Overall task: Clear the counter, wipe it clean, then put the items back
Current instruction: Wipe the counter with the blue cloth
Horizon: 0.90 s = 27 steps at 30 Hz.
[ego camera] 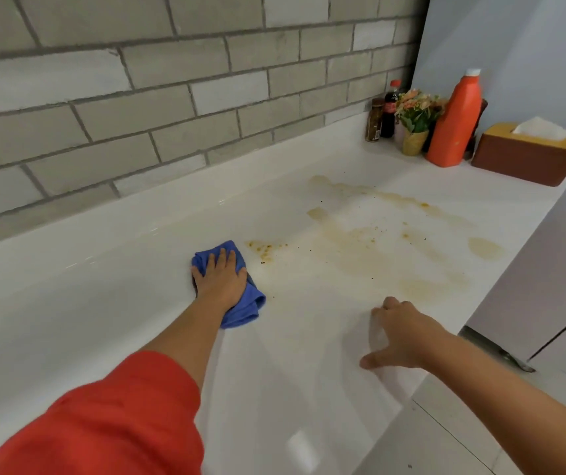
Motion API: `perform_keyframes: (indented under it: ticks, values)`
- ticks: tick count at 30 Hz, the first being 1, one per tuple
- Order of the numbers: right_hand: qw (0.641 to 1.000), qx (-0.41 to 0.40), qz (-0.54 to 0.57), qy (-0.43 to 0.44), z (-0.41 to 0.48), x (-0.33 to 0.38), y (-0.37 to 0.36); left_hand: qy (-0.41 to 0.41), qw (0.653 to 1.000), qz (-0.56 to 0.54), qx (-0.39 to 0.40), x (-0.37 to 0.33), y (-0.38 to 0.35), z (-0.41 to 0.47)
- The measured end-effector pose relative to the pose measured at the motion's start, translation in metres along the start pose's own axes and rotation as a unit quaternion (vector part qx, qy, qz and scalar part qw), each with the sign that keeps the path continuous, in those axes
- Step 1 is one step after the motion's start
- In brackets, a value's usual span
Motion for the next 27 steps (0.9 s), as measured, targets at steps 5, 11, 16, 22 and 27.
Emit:
perform_keyframes:
  ticks: [5,11,16,22,27]
  values:
    - [0.999,0.041,-0.009,-0.006,0.002,0.0,0.0,-0.072,0.997,0.012,-0.024,-0.047,-0.011,-0.017]
    - [0.998,0.053,-0.014,-0.008,-0.006,0.009,0.006,-0.193,0.98,-0.015,-0.043,-0.06,-0.022,-0.092]
    - [1.0,0.021,0.001,0.002,-0.008,0.004,-0.003,-0.115,0.993,0.011,-0.039,-0.019,-0.018,-0.072]
    - [1.0,0.006,0.011,0.009,-0.005,0.002,-0.008,0.006,0.999,0.029,-0.019,-0.044,-0.011,-0.02]
    - [1.0,0.002,0.011,0.004,-0.004,-0.002,-0.009,-0.106,0.994,0.027,0.0,-0.111,-0.026,-0.042]
Point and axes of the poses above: each hand's wrist, its own z-axis towards the middle knuckle, its own y-axis out of the back of the hand, x = y × z, the point moved 2 cm from there along z, towards the middle knuckle
